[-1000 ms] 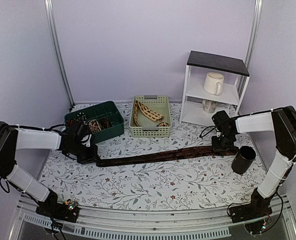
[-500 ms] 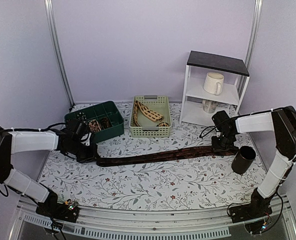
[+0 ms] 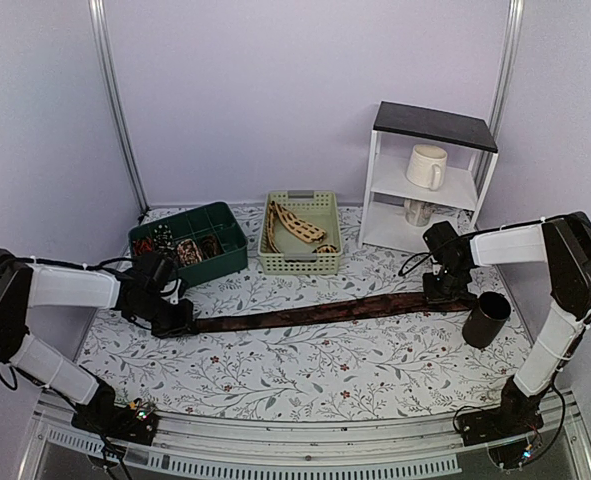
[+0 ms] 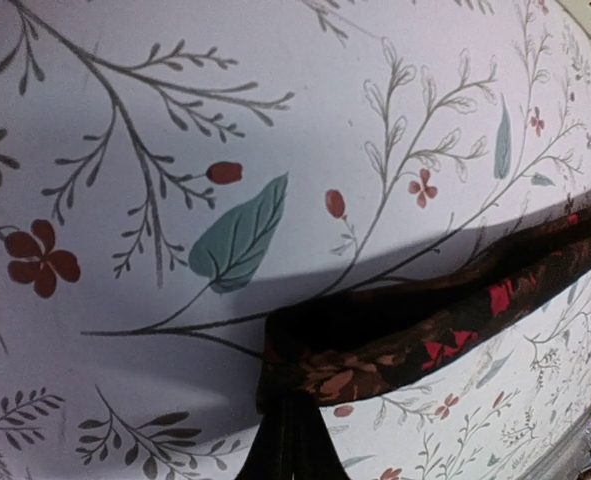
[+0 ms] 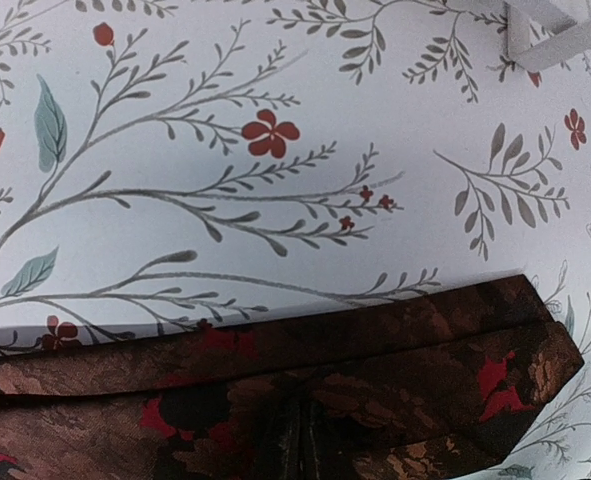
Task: Roll the ties
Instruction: Smooth out the tie at the center of the board.
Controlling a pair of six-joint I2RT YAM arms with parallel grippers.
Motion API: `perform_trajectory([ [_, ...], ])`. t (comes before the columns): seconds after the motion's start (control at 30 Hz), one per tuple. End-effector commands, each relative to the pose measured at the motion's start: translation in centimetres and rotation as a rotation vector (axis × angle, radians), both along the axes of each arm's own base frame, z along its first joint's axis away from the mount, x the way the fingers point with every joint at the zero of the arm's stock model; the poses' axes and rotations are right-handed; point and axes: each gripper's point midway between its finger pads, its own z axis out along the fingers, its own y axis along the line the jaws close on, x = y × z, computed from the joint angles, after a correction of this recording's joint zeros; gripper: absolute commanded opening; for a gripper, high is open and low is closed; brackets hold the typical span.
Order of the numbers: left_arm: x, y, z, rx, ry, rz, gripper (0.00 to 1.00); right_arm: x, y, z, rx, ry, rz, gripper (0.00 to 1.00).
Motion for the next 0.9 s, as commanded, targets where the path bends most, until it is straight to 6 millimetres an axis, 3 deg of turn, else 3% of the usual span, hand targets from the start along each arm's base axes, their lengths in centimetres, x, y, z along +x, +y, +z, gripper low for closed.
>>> perform_trajectory([
  [0.0,0.4,0.3,-0.6,0.042,0.014,0.012,0.00,-1.6,-0.7,0.0,-0.026,0.054,-0.001,0.05],
  [0.17,1.3,0.3,1.7,0.042,-0.025,0.027,0.00,-1.6,-0.3,1.6,-0.013,0.033,0.004,0.07],
  [0.37,3.1,-0.1,5.5,0.027,-0.117,0.025,0.00,-0.8,2.0,5.0,0.078,-0.022,0.008,0.11],
  [0.47,3.5,-0.9,6.1,-0.010,-0.130,0.009,0.00,-0.3,3.8,6.7,0.137,-0.053,0.021,0.12],
  [0.63,3.6,-2.1,5.7,-0.075,-0.133,-0.025,0.00,0.3,8.8,8.1,0.261,-0.083,0.082,0.12],
  [0.87,3.2,-2.3,3.6,-0.069,-0.116,-0.058,0.00,0.1,19.0,8.1,0.442,-0.092,0.226,0.09],
])
